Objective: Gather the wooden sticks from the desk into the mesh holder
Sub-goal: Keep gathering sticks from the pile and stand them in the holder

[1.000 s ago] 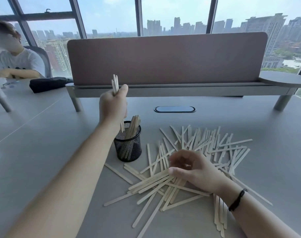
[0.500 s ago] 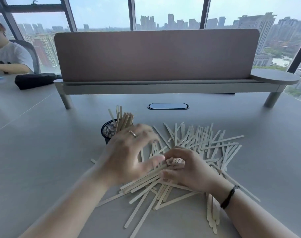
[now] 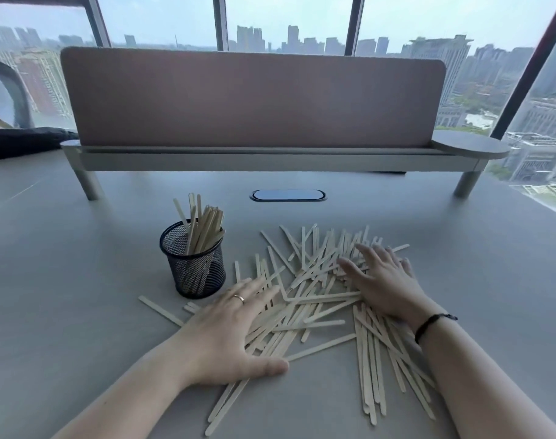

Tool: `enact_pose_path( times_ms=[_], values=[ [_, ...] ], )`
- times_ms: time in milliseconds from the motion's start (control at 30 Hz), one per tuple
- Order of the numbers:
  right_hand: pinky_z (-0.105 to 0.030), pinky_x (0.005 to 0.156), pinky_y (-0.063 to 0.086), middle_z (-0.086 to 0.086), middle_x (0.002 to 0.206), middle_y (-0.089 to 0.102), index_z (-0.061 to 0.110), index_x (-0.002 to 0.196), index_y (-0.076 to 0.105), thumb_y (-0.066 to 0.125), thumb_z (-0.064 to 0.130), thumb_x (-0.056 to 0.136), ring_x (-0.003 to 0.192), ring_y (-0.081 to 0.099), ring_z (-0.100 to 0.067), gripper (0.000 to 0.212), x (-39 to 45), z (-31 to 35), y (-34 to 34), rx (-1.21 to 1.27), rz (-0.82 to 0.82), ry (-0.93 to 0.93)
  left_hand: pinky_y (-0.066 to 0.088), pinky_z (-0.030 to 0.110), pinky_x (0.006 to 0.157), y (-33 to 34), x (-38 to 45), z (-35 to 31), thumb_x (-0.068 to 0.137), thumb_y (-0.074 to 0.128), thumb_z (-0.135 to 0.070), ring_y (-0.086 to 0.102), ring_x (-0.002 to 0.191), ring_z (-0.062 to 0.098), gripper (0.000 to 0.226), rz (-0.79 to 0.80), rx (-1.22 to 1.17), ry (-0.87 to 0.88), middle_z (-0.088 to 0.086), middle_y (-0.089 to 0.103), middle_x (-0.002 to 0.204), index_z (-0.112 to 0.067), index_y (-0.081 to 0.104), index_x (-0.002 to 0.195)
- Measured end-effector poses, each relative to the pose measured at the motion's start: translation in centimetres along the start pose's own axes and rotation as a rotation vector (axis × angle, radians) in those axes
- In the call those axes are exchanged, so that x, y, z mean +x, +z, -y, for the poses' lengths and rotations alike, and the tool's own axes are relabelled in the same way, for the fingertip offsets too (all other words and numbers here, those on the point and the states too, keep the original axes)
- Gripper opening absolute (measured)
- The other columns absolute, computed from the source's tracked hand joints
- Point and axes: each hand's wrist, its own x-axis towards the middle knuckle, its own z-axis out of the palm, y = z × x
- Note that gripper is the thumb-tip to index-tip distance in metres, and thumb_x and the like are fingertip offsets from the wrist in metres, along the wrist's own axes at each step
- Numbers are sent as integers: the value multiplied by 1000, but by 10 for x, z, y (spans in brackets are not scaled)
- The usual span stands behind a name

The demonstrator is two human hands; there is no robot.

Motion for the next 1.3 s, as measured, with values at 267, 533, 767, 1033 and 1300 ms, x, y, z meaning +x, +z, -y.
enact_pose_path(
  times_ms=[267, 533, 767, 1033, 1300],
  values=[
    [-34, 120, 15, 3, 153, 37, 33, 147, 40, 29, 76, 90, 146, 23, -16, 73, -23, 39, 7, 25, 21, -214, 16, 22, 120, 5, 4, 3, 76, 56, -80, 5, 147, -10, 94, -108, -125, 51, -27, 5, 162, -47, 15, 154],
    [-32, 111, 35, 12, 147, 43, 37, 142, 45, 44, 79, 84, 135, 41, -11, 72, -31, 58, 19, 216, -1, -322, 13, 3, 108, 10, 10, 9, 82, 71, -51, 26, 143, -8, 68, -259, -236, 20, -20, 30, 158, -41, 44, 144],
    [-35, 85, 53, 19, 103, 62, 37, 101, 58, 54, 95, 52, 94, 61, -6, 76, -40, 49, -44, 11, 117, -262, 16, 6, 107, 10, 9, 9, 82, 67, -59, 21, 141, -13, 66, -285, -204, 6, -25, 28, 156, -44, 44, 142],
    [-33, 84, 54, 9, 95, 65, 22, 103, 57, 74, 87, 33, 88, 63, -16, 98, -70, 57, -64, -480, 585, -92, 25, 11, 107, 9, 9, 12, 79, 65, -68, 34, 138, -6, 72, -329, -132, -32, -23, 41, 149, -38, 47, 142],
    [-31, 75, 54, 8, 83, 63, 19, 82, 58, 79, 79, 46, 79, 61, -18, 73, -64, 58, -49, -483, 517, -162, 33, 13, 103, 9, 8, 13, 80, 64, -65, 40, 131, -9, 66, -322, -163, -25, -27, 47, 141, -39, 49, 139]
  ],
)
